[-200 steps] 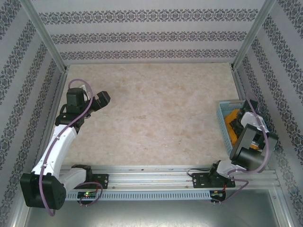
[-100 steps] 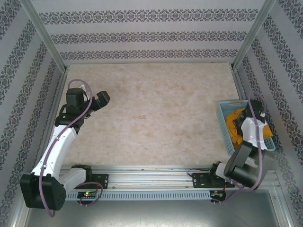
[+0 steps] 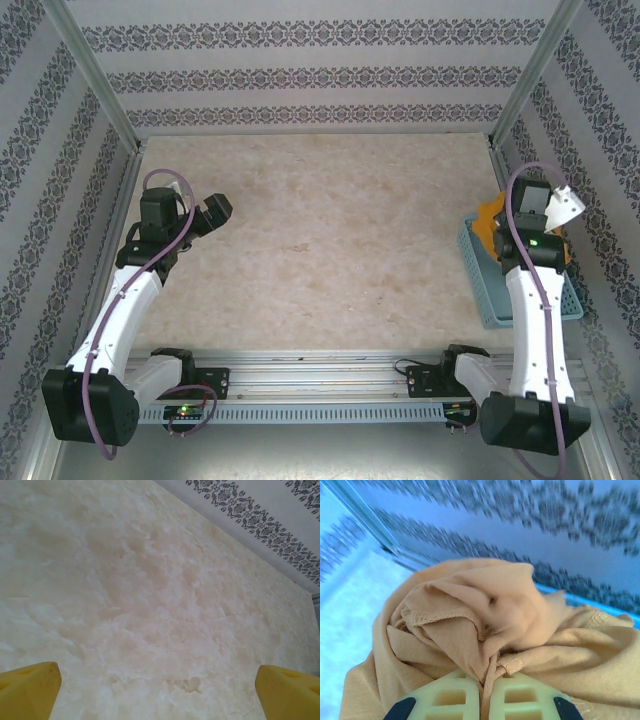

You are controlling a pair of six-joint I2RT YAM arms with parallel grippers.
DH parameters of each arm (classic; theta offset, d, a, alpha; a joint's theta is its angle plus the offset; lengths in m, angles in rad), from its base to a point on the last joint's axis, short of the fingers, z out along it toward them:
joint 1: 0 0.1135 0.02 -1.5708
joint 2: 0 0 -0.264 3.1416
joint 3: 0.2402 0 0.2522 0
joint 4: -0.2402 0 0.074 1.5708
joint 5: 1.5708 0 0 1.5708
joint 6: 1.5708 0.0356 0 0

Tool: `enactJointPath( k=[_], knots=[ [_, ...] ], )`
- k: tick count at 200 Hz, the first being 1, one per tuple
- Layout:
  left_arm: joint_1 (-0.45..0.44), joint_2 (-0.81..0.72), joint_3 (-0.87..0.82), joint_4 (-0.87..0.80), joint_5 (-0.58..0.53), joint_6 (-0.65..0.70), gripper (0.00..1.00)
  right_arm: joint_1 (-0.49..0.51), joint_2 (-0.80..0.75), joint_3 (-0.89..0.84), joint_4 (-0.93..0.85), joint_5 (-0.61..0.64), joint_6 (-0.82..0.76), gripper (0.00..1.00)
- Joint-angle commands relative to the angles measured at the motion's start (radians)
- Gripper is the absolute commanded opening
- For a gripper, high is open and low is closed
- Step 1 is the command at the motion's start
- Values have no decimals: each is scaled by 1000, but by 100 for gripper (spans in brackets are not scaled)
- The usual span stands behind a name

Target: Fold the inside-out t-shirt

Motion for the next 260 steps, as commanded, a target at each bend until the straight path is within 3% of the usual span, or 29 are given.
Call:
enactJointPath(
  k=[1,41,77,112,135,158,182,209,222,260],
  knots=[
    [-7,-16,-16,16,1,-12,100,90,-4,106,-37,187,-46,0],
    [-7,-13,-16,17,8,-7,100,323,3,279,42,361,-184,0],
    [-7,-23,-24,18,7,-9,100,629,97,501,231,517,-497,0],
    [-7,-26,-36,22,9,-15,100,864,269,722,375,474,-739,0],
    [-7,-24,-33,15,15,-17,100,956,419,888,306,356,-725,0],
    [-7,-26,-27,-2,20,-12,100,973,542,985,180,201,-589,0],
    [-7,-20,-30,-6,60,-4,100,965,596,865,170,63,-457,0],
    [-29,51,-6,-24,153,18,100,920,595,587,226,-149,-287,0],
    [-76,102,14,-49,151,36,100,892,579,440,263,-210,-208,18],
    [-257,261,61,-91,50,62,100,789,483,76,279,-256,-84,53]
  ],
)
